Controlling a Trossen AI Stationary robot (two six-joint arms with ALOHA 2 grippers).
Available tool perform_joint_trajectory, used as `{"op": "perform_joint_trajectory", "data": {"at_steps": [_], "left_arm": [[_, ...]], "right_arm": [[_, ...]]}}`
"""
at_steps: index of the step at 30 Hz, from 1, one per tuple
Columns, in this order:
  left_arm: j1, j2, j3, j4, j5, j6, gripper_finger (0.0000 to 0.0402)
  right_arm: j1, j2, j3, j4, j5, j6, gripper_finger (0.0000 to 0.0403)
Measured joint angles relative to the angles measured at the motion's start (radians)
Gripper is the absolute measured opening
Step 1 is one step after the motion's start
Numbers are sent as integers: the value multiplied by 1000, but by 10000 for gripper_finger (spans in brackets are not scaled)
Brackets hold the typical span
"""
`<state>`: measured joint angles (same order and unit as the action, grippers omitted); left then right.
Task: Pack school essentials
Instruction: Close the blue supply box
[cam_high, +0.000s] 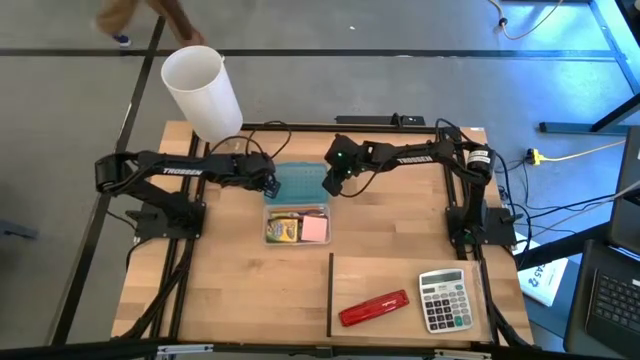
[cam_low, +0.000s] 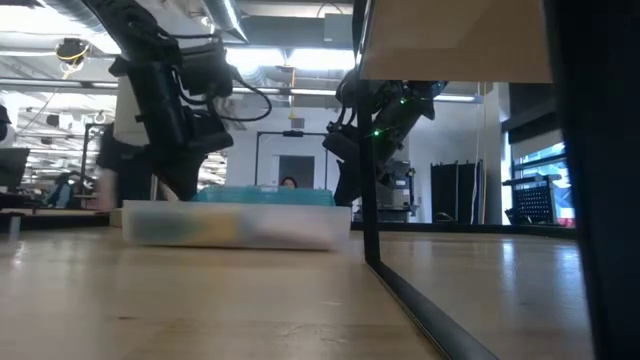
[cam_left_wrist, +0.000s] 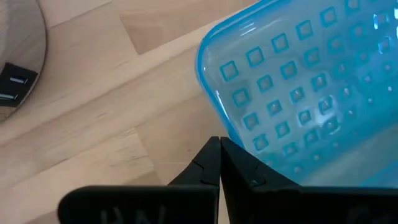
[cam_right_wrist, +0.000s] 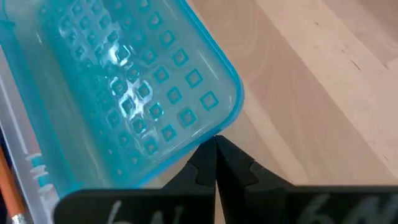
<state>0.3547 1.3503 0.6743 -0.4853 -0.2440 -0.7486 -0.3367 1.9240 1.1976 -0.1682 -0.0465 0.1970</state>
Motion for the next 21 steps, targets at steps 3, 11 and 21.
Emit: {"op": "perform_joint_trajectory", "data": {"at_steps": [3,11,21], "left_arm": [[-15,-22,0,-25,3,0,0],[-59,-56,0,-48,-7,2,0],[-113,-57,1,-64,-37,31,0]], "right_arm": [[0,0,0,-1,-3,0,3],[8,-22,1,-25,-7,-49,3],[34,-64,2,-52,-3,-129,3]]}}
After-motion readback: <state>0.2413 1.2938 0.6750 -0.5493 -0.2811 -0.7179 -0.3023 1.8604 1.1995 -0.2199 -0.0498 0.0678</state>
